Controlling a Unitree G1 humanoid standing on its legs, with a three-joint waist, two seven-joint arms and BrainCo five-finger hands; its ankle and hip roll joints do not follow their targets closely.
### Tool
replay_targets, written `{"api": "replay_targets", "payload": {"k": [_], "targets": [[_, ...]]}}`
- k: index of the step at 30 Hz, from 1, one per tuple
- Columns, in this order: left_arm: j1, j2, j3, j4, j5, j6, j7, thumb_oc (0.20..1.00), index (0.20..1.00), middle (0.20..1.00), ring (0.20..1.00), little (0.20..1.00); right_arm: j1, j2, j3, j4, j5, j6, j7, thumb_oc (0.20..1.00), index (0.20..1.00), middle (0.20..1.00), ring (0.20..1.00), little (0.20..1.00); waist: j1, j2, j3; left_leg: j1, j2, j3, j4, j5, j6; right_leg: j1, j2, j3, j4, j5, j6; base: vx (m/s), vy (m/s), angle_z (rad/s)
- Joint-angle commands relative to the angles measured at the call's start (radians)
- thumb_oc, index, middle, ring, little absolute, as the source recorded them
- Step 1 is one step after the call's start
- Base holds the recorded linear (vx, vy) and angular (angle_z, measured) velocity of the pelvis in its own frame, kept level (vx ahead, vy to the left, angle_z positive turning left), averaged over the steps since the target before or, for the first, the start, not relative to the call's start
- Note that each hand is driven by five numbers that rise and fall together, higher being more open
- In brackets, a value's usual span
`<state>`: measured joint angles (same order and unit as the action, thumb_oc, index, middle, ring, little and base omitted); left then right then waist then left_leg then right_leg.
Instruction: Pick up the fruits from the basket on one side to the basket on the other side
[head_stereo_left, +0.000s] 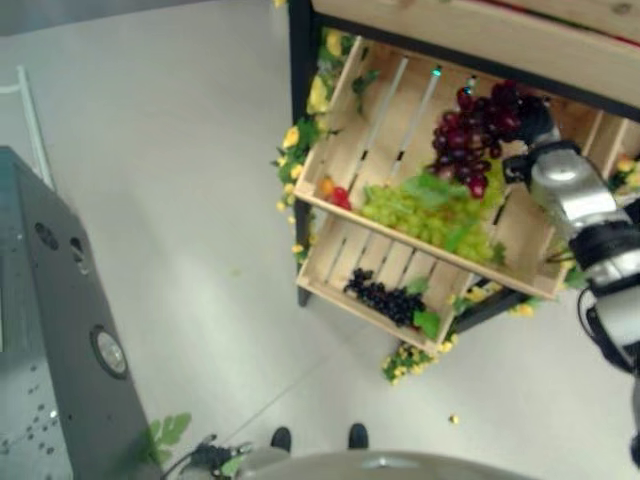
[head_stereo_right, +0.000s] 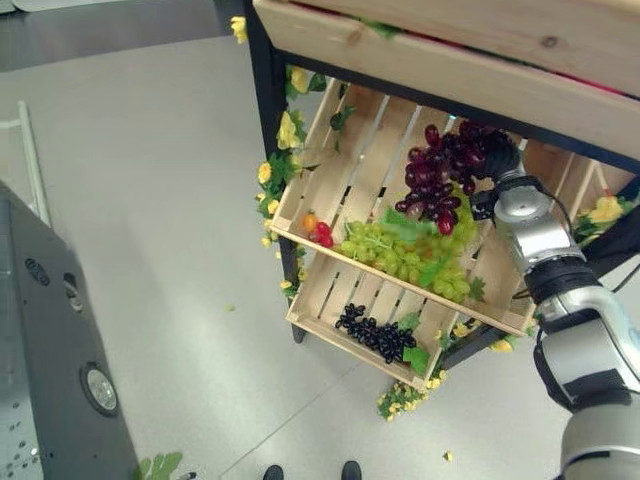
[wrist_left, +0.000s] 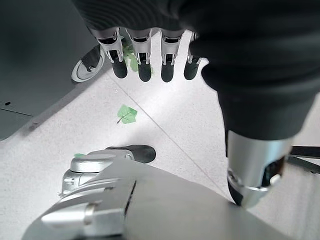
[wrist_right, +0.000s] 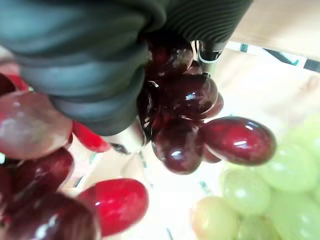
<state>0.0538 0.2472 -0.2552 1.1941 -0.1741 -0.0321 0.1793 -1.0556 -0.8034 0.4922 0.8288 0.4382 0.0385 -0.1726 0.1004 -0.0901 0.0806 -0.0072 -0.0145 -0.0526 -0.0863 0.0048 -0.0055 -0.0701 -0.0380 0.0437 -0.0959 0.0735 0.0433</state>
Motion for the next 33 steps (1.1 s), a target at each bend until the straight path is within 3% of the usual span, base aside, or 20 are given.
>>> {"api": "replay_targets", "payload": {"k": [1, 8, 21, 28, 33], "targets": [[-0.054, -0.030, -0.051, 0.055, -0.015, -0.012, 0.010, 1.000, 1.000, 1.000, 1.000, 1.000, -0.152, -0.043, 0.020, 0.004, -0.040, -0.041, -0.042, 1.000, 1.000, 1.000, 1.000, 1.000, 0.016, -0.031, -0.003, -0.049, -0.010, -0.118, 0.029, -0.019, -0.021, 0.094, -0.053, -0.048, 0.023, -0.103, 0.074, 0.04, -0.004, 0.04], [-0.058, -0.037, -0.056, 0.069, -0.002, -0.008, 0.012, 1.000, 1.000, 1.000, 1.000, 1.000, -0.175, -0.049, 0.048, -0.012, -0.118, -0.037, -0.034, 1.000, 1.000, 1.000, 1.000, 1.000, 0.007, -0.031, -0.015, -0.033, -0.008, -0.126, 0.018, -0.023, -0.023, 0.110, -0.053, -0.053, 0.019, -0.110, 0.074, 0.03, -0.001, 0.03], [-0.069, -0.034, -0.031, 0.082, 0.045, 0.000, -0.002, 1.000, 1.000, 1.000, 1.000, 1.000, -0.101, -0.152, 0.060, -0.232, -0.249, -0.039, 0.005, 1.000, 1.000, 1.000, 1.000, 1.000, -0.015, -0.036, -0.024, -0.021, 0.000, -0.122, 0.010, -0.024, -0.027, 0.122, -0.058, -0.055, 0.013, -0.113, 0.076, 0.00, 0.000, 0.00], [-0.065, -0.033, -0.009, 0.079, 0.058, 0.000, -0.003, 1.000, 1.000, 1.000, 1.000, 1.000, 0.063, -0.168, -0.069, -0.409, -0.214, -0.062, 0.015, 1.000, 1.000, 1.000, 1.000, 1.000, -0.018, -0.036, -0.025, -0.024, 0.000, -0.126, 0.009, -0.022, -0.024, 0.118, -0.064, -0.064, 0.016, -0.110, 0.078, 0.00, 0.002, 0.00], [-0.057, -0.048, 0.006, 0.072, 0.066, 0.000, -0.001, 1.000, 1.000, 1.000, 1.000, 1.000, 0.295, -0.094, -0.235, -0.588, -0.130, -0.108, 0.035, 1.000, 1.000, 1.000, 1.000, 1.000, -0.019, -0.028, -0.028, -0.021, -0.003, -0.128, 0.008, -0.024, -0.020, 0.121, -0.068, -0.064, 0.015, -0.110, 0.080, -0.01, 0.007, 0.04]]}}
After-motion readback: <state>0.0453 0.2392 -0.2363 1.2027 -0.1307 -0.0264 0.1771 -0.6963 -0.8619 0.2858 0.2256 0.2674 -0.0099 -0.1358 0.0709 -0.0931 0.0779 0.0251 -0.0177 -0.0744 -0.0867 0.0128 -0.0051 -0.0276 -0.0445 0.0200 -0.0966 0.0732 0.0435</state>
